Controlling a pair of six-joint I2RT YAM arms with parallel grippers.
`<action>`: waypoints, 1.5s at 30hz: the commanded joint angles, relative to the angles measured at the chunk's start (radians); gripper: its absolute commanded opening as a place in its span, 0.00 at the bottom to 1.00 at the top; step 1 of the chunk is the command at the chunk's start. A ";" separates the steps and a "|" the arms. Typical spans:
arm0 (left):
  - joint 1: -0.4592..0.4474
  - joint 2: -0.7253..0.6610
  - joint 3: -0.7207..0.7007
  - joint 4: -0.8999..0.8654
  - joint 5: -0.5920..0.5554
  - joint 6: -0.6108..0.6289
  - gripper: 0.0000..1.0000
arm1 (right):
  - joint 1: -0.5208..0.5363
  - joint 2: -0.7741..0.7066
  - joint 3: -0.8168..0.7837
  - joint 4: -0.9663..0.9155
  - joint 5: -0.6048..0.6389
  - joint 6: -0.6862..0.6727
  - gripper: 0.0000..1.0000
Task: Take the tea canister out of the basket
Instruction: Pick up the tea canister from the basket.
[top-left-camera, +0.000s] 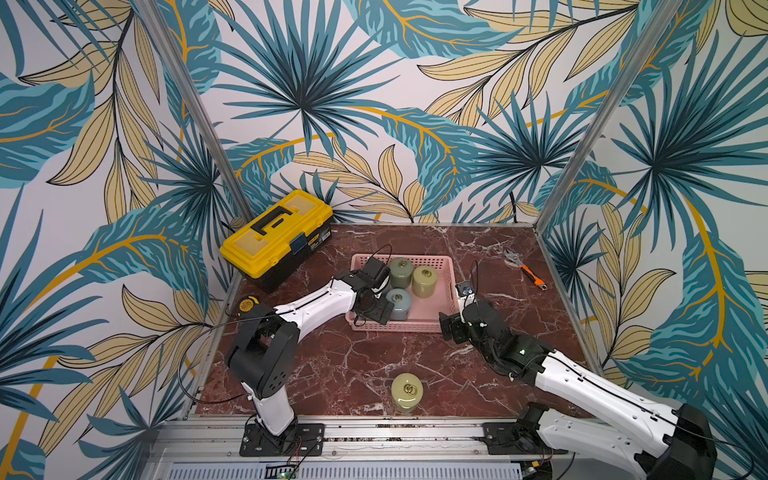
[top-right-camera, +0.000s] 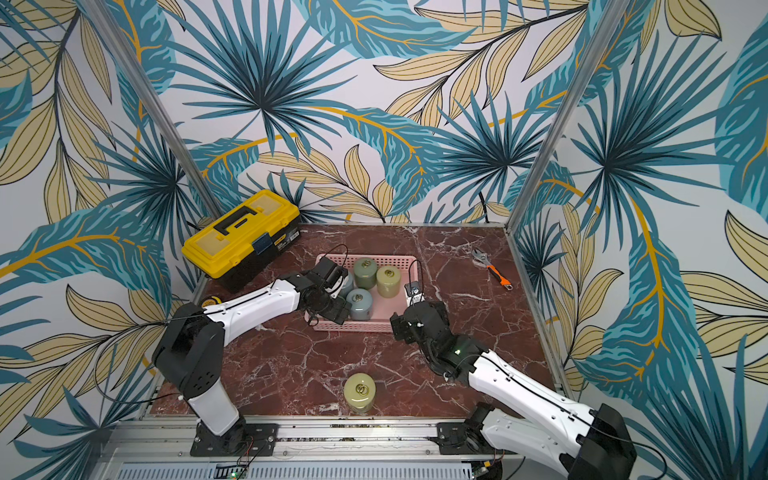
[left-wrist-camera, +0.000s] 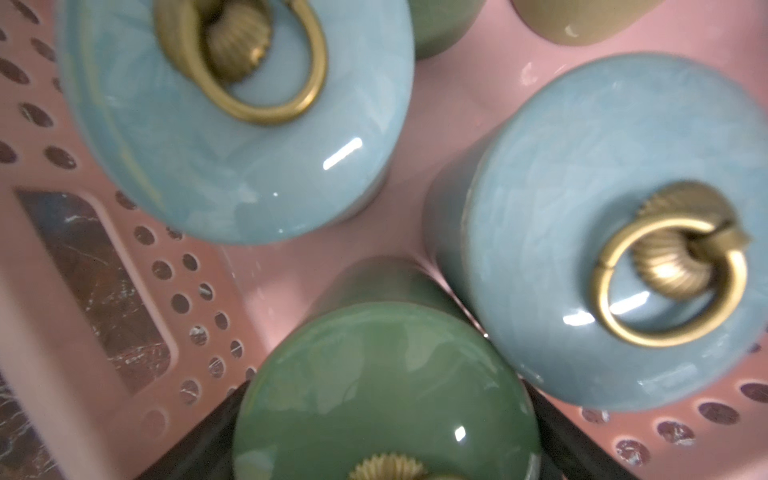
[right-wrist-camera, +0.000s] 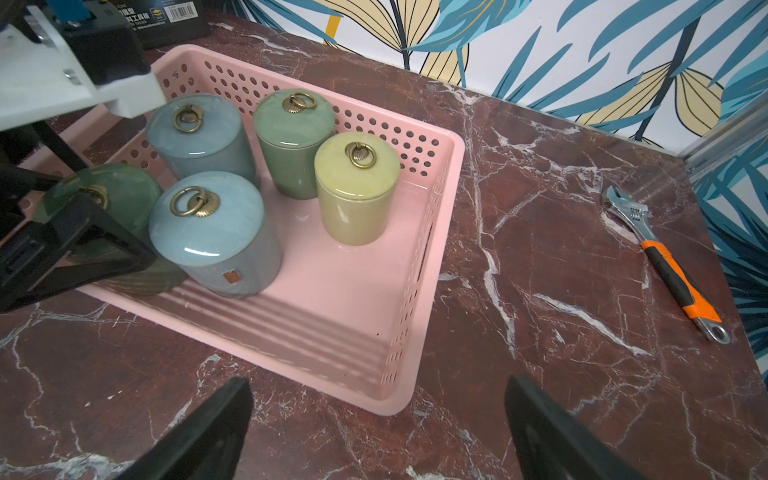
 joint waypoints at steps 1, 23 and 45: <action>-0.004 0.010 0.042 -0.011 -0.007 0.012 0.89 | -0.003 0.009 -0.017 0.011 0.017 -0.005 0.99; -0.002 -0.053 0.112 -0.081 -0.057 0.016 0.54 | -0.003 0.011 -0.017 0.008 0.015 -0.003 0.99; -0.003 -0.156 0.247 -0.217 -0.085 0.022 0.52 | -0.003 0.007 -0.017 0.007 0.019 0.000 0.99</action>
